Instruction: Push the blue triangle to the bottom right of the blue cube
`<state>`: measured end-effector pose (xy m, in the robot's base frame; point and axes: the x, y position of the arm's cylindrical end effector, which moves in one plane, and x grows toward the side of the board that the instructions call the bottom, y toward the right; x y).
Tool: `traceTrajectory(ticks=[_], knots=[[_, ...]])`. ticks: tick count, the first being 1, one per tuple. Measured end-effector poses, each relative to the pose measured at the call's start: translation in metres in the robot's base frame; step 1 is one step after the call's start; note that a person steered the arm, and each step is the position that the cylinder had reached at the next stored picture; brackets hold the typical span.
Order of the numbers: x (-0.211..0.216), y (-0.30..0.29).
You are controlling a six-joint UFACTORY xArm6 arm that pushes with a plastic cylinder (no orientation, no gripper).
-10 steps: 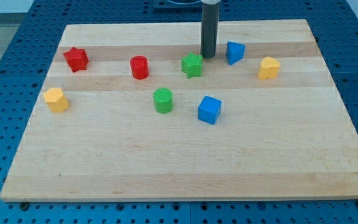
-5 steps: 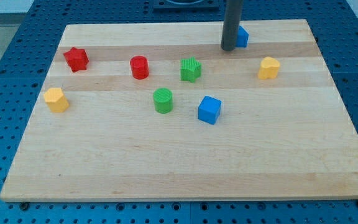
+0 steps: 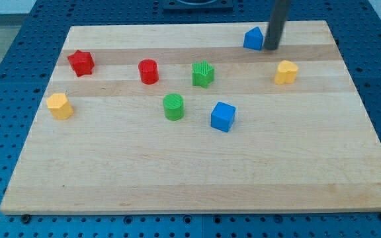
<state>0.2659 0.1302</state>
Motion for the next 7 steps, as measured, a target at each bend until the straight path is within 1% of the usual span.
traceTrajectory(ticks=[1, 2, 3, 4, 5, 7], knots=[[-0.013, -0.066], [-0.009, -0.077], [-0.007, -0.027], [-0.021, -0.001], [-0.048, -0.019], [-0.056, -0.029]])
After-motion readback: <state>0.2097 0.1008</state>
